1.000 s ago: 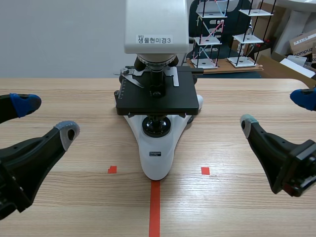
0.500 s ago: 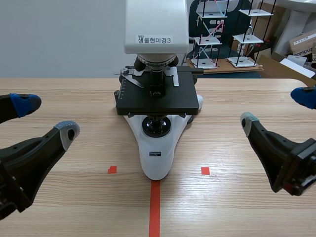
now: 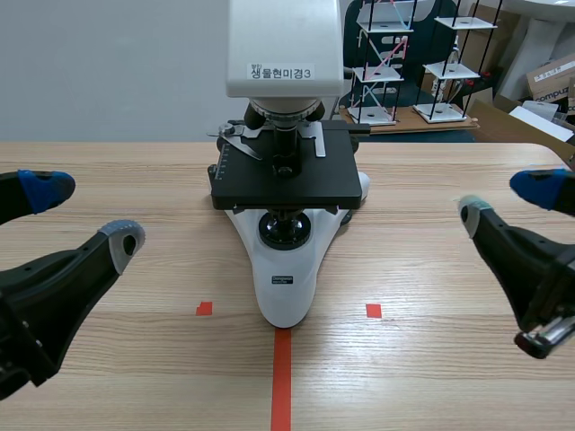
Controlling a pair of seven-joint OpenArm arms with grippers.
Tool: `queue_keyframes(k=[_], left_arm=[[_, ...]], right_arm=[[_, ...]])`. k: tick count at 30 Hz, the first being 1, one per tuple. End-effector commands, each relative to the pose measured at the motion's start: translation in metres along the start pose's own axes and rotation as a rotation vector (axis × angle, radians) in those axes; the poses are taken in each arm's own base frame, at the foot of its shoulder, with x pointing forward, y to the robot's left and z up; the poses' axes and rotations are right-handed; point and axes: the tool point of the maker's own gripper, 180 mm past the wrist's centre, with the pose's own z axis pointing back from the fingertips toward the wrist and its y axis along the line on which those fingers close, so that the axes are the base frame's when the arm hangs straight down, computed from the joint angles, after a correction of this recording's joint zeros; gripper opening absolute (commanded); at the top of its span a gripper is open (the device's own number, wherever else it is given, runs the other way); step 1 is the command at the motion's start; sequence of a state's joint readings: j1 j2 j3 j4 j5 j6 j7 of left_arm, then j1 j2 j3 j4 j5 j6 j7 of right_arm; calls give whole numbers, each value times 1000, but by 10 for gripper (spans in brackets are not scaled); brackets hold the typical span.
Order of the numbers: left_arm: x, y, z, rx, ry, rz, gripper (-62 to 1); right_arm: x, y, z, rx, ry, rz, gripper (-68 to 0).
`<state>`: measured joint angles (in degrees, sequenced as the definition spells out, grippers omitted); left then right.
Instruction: Point at the revolving nosepiece
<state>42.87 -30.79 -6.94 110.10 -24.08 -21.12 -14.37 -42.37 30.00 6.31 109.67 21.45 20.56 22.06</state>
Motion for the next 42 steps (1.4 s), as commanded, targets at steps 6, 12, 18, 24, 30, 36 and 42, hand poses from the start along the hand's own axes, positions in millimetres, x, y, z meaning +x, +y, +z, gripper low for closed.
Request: queue_keyframes(k=[6, 12, 18, 24, 30, 36, 42], left_arm=[[6, -1, 0, 0, -23, 2, -103], [6, -1, 0, 0, -23, 2, -103], [6, -1, 0, 0, -23, 2, -103], [6, -1, 0, 0, -23, 2, -103], [6, -1, 0, 0, -23, 3, -103], [6, -1, 0, 0, -23, 3, -103], [6, -1, 0, 0, -24, 3, -103]], right_arm=[[32, -23, -26, -17, -86, 150, -677], [43, -43, -50, -24, -83, 215, -676], [37, -52, -77, 36, -70, 238, -675], [30, -52, -102, 132, -60, 250, -675], [29, -43, -120, 243, -82, 274, -675], [22, -29, -132, 349, -75, 302, -675], [25, -18, -142, 402, -106, 339, -675]])
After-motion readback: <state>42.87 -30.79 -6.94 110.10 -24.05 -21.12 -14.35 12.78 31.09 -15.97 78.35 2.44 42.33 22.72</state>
